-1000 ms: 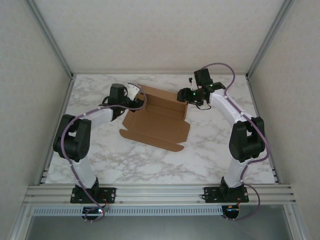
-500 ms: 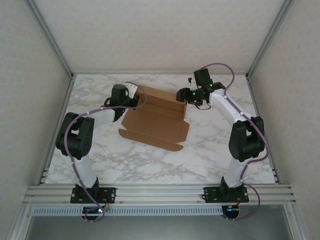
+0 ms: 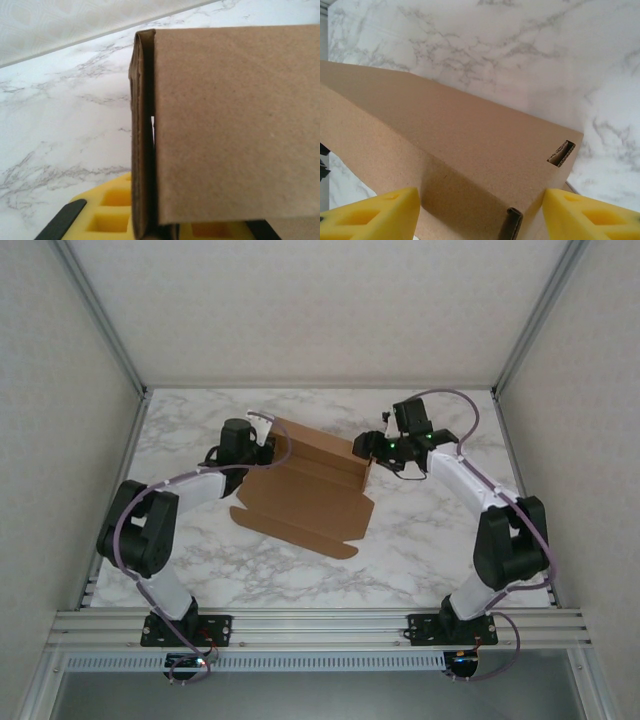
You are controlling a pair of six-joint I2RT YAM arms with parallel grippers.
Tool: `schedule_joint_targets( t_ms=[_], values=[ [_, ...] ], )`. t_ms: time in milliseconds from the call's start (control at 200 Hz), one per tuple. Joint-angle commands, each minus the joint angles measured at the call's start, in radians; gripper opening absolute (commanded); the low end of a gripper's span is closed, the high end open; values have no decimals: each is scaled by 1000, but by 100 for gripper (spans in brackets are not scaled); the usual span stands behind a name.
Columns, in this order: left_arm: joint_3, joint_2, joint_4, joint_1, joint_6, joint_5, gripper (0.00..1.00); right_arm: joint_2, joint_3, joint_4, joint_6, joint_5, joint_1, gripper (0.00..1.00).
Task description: Fold the paper box
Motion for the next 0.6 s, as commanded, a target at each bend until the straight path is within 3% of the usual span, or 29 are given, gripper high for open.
schedule_joint_targets(
  t_ms=[0,180,295,406,591],
  values=[
    [-39,-69,-51,-91,23,80,7,-72,-80,14,83,-23,63,66],
    [-101,-126,-85,-149,24,87,6,-223,-200,-18,126,96,120,67],
    [-116,-111,-93,-164,42,77,4,-293,-233,-87,92,207,124,75],
    [-97,-73,-102,-172,37,87,4,-333,-221,-148,25,316,123,84],
    [-99,-70,-98,-181,52,89,3,-410,-155,-214,-67,463,121,86]
  ],
)
